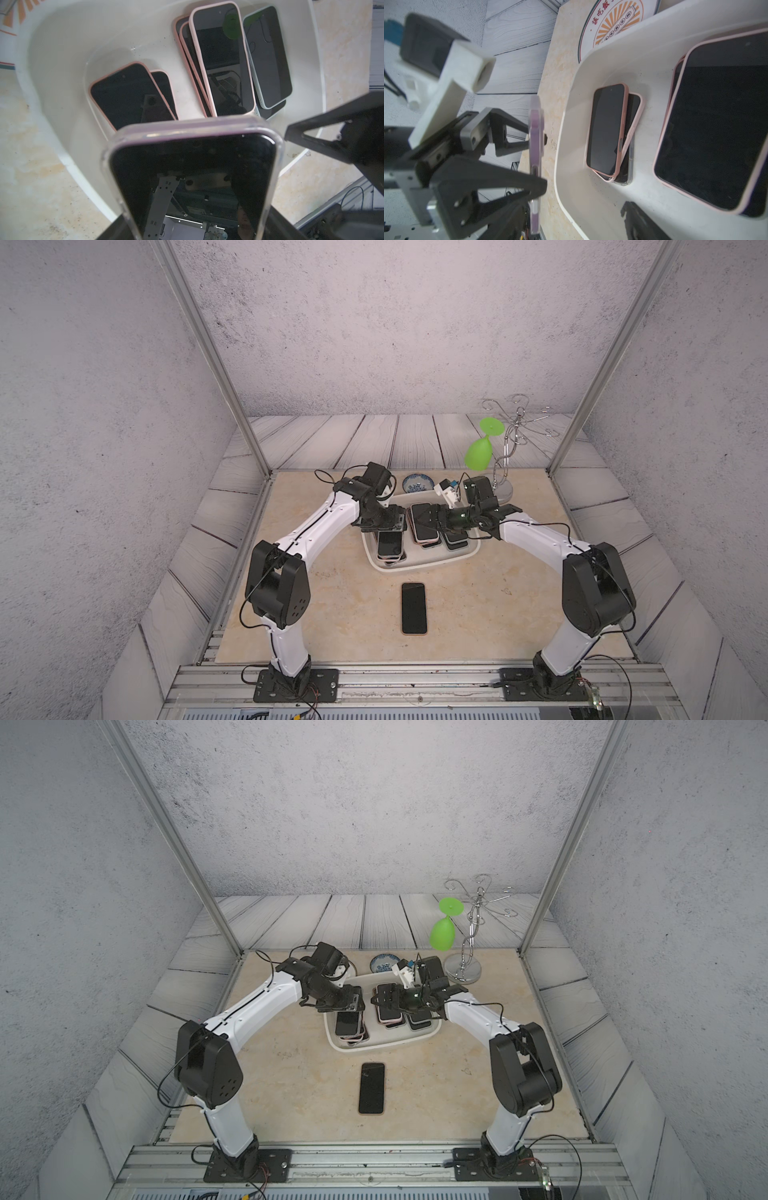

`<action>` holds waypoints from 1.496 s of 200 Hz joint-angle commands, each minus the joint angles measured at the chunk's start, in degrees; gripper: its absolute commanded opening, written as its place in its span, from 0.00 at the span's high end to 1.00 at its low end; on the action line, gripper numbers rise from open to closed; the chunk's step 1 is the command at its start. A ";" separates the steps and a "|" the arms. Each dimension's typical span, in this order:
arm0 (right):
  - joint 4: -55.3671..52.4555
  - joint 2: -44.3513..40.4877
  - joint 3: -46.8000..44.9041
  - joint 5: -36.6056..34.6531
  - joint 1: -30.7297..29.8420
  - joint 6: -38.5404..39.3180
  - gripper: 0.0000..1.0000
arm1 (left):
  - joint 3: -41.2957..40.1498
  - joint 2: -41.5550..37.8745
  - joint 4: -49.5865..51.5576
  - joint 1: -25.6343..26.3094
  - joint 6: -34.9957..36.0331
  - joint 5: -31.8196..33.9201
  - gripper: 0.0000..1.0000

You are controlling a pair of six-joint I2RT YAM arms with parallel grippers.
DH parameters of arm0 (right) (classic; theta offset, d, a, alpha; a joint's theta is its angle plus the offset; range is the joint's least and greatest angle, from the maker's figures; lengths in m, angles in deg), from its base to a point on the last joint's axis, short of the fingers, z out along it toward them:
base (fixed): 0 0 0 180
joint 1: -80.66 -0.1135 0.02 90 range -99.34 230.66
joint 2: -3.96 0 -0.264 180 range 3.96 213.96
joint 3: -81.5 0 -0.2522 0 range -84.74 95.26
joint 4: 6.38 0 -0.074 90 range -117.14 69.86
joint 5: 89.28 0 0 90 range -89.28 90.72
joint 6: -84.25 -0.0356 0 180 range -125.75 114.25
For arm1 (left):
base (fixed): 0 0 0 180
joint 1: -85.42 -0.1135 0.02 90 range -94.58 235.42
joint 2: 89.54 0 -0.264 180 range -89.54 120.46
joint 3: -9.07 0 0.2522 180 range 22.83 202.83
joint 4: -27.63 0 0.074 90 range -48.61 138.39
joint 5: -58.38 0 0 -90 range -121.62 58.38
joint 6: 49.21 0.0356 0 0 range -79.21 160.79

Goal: Take the phone out of the storage box
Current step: Pick up the phone from the storage box.

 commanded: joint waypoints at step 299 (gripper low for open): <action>-20.19 -6.98 -0.79 5.67 -0.88 10.99 1.00 | -7.74 -17.08 -6.64 -4.86 -0.06 -1.65 0.01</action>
